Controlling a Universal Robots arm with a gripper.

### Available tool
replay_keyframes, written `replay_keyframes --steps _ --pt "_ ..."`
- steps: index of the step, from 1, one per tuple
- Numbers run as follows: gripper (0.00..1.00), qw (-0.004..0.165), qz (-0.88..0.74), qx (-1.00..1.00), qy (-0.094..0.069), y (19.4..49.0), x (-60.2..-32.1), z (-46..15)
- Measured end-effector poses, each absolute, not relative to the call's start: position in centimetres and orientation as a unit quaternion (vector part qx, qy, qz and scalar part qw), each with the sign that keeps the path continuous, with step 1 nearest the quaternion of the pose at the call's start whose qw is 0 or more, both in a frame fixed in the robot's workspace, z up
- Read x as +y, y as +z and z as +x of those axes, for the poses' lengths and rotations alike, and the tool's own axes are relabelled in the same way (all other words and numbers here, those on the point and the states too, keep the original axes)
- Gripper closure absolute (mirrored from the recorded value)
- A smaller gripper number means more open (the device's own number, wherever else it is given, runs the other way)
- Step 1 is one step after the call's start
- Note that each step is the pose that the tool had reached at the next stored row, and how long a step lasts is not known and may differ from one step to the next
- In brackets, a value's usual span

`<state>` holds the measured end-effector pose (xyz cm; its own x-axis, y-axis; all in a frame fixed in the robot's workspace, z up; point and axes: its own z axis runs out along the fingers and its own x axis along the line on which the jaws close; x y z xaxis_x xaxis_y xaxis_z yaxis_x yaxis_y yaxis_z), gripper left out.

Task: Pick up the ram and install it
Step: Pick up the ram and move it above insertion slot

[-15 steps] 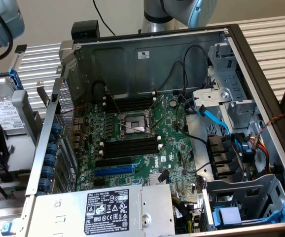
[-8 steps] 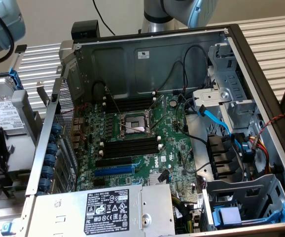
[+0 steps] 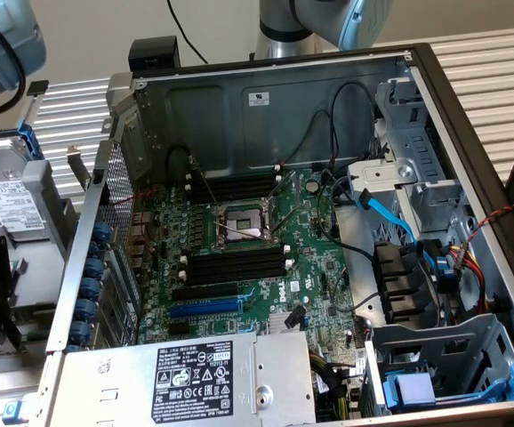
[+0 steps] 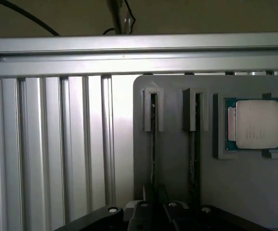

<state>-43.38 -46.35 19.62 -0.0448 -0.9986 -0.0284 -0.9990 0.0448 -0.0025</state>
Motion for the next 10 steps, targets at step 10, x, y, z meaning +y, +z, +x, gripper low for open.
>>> replay_keyframes --steps 10 --pt "0.86 0.009 -0.691 0.723 0.007 21.4 -46.4 -43.5"
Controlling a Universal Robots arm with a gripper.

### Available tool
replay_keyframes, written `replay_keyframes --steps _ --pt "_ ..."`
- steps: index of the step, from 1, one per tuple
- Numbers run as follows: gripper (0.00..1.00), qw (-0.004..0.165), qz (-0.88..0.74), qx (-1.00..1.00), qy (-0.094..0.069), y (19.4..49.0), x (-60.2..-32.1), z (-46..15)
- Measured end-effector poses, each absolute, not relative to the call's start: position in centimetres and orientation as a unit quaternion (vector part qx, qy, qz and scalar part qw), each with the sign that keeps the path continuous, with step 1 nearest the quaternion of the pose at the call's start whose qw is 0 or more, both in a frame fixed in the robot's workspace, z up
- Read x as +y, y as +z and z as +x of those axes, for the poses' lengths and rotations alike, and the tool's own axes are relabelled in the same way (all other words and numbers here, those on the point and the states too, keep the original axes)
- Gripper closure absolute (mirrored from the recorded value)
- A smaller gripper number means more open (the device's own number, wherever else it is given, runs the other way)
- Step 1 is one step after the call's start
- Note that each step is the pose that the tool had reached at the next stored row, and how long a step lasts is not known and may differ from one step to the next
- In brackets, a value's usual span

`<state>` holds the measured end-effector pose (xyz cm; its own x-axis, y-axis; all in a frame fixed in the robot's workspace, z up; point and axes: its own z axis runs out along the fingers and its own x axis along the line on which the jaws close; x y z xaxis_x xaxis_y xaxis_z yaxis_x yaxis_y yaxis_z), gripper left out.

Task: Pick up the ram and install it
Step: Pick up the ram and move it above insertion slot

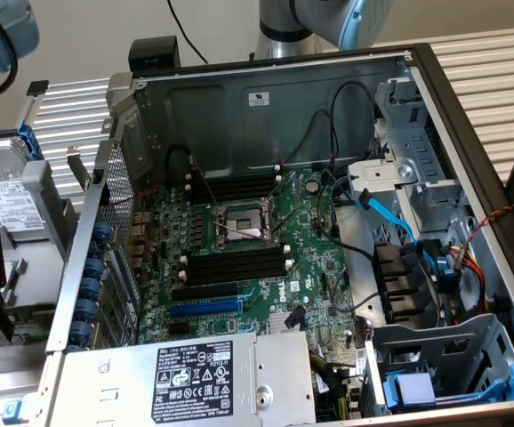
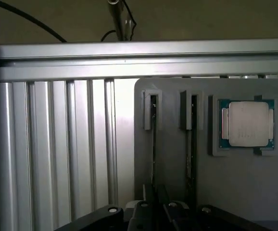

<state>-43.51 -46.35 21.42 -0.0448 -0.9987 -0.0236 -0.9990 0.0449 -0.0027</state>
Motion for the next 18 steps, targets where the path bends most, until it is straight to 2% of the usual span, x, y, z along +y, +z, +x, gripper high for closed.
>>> replay_keyframes --steps 7,18 --pt "0.86 0.008 -0.691 0.723 0.006 23.6 -46.3 -43.7" --pt "0.86 0.007 -0.692 0.722 0.005 28.6 -46.3 -43.8"
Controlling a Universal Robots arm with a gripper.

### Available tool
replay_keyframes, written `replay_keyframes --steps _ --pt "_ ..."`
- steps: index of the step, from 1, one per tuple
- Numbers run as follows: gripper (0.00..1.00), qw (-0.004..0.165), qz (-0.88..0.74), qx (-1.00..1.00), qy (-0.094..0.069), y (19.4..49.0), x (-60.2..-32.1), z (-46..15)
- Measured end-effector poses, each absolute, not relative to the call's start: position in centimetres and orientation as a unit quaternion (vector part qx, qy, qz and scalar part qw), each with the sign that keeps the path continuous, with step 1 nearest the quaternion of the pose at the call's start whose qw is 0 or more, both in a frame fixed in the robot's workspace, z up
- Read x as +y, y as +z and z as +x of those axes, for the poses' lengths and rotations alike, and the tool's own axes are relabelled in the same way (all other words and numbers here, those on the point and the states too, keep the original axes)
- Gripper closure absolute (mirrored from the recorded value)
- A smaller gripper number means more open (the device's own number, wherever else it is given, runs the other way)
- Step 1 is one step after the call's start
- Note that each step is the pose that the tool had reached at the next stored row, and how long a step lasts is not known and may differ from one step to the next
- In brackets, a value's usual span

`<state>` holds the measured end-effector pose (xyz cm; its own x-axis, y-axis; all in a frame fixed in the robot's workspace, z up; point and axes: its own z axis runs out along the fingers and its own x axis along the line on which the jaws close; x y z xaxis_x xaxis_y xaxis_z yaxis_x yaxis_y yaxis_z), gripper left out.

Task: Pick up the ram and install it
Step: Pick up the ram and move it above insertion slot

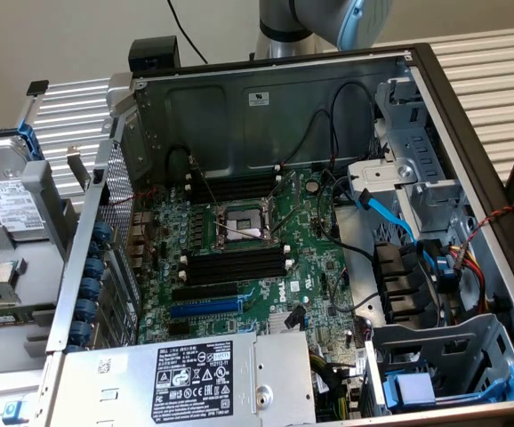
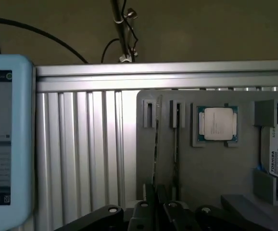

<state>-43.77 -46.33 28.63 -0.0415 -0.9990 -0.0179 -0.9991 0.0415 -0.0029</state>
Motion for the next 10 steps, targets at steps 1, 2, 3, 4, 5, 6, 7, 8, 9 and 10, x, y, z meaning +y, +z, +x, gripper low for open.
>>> replay_keyframes --steps 1,2,3,4,5,6,7,8,9,10 --pt "0.86 0.008 -0.692 0.722 0.005 29.1 -46.3 -43.8" --pt "0.86 0.008 -0.692 0.722 0.005 29.5 -46.3 -43.8" --pt "0.86 0.007 -0.692 0.722 0.005 30.0 -46.3 -43.8" --pt "0.86 0.008 -0.692 0.721 0.005 30.4 -46.3 -43.7" --pt "0.86 0.008 -0.692 0.722 0.005 30.9 -46.3 -43.7" --pt "0.86 0.007 -0.692 0.722 0.005 31.4 -46.3 -43.7" --pt "0.86 0.007 -0.692 0.722 0.005 31.8 -46.3 -43.6" --pt "0.86 0.008 -0.692 0.721 0.005 32.3 -46.3 -43.5" --pt "0.86 0.007 -0.692 0.721 0.005 32.7 -46.3 -43.4" --pt "0.86 0.008 -0.692 0.721 0.005 33.2 -46.3 -43.3"
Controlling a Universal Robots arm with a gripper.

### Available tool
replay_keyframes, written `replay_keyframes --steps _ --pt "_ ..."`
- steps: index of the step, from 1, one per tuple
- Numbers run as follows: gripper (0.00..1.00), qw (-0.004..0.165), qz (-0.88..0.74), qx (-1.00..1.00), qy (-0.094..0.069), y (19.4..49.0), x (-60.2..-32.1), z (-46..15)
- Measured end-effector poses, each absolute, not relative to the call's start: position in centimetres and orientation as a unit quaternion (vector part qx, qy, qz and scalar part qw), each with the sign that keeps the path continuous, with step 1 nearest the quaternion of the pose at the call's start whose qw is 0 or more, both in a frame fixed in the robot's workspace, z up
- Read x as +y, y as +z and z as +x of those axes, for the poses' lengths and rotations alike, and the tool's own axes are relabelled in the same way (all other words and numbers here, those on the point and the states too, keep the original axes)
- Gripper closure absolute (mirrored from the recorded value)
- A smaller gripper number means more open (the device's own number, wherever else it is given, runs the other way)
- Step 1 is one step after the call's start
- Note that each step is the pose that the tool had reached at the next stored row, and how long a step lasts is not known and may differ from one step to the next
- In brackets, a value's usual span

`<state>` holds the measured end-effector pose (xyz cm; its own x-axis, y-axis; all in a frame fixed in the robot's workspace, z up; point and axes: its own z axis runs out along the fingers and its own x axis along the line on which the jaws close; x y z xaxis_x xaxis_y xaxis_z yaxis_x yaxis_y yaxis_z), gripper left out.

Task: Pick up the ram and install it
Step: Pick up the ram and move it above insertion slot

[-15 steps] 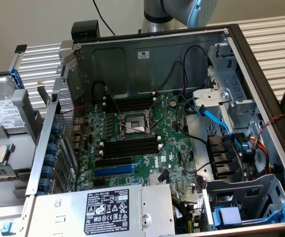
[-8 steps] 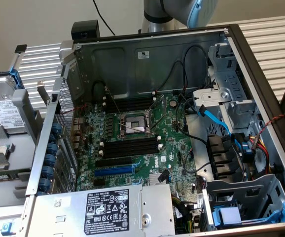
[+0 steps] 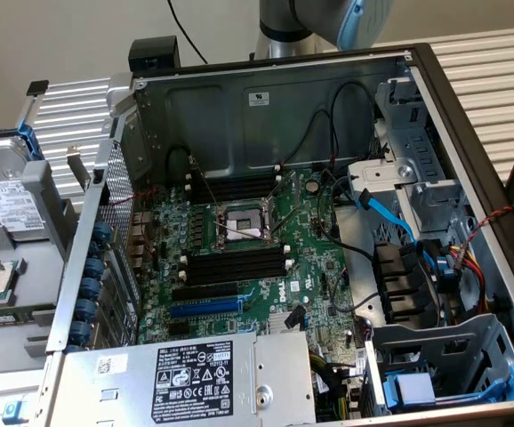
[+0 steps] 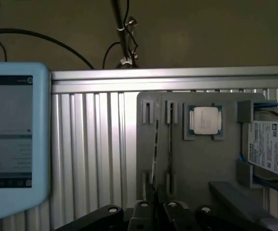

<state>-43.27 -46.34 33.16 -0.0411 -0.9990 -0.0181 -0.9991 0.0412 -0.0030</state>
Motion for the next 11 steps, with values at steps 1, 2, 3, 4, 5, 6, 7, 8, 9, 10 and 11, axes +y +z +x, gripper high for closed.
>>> replay_keyframes --steps 1,2,3,4,5,6,7,8,9,10,11 --pt "0.86 0.008 -0.692 0.721 0.005 33.6 -46.3 -43.1" --pt "0.86 0.007 -0.692 0.721 0.005 34.1 -46.3 -42.8" --pt "0.86 0.007 -0.692 0.722 0.005 34.6 -46.3 -42.5" --pt "0.86 0.008 -0.692 0.721 0.005 35.0 -46.3 -42.2" --pt "0.86 0.007 -0.692 0.722 0.005 35.5 -46.3 -41.8" --pt "0.86 0.008 -0.692 0.721 0.005 35.9 -46.3 -41.5" --pt "0.86 0.008 -0.692 0.722 0.005 36.3 -46.4 -41.1" --pt "0.86 0.008 -0.692 0.721 0.005 36.6 -46.4 -40.7" --pt "0.86 0.008 -0.692 0.721 0.005 36.9 -46.4 -40.3" --pt "0.86 0.007 -0.692 0.721 0.005 37.1 -46.4 -39.8" --pt "0.86 0.008 -0.692 0.721 0.005 37.2 -46.4 -39.4"
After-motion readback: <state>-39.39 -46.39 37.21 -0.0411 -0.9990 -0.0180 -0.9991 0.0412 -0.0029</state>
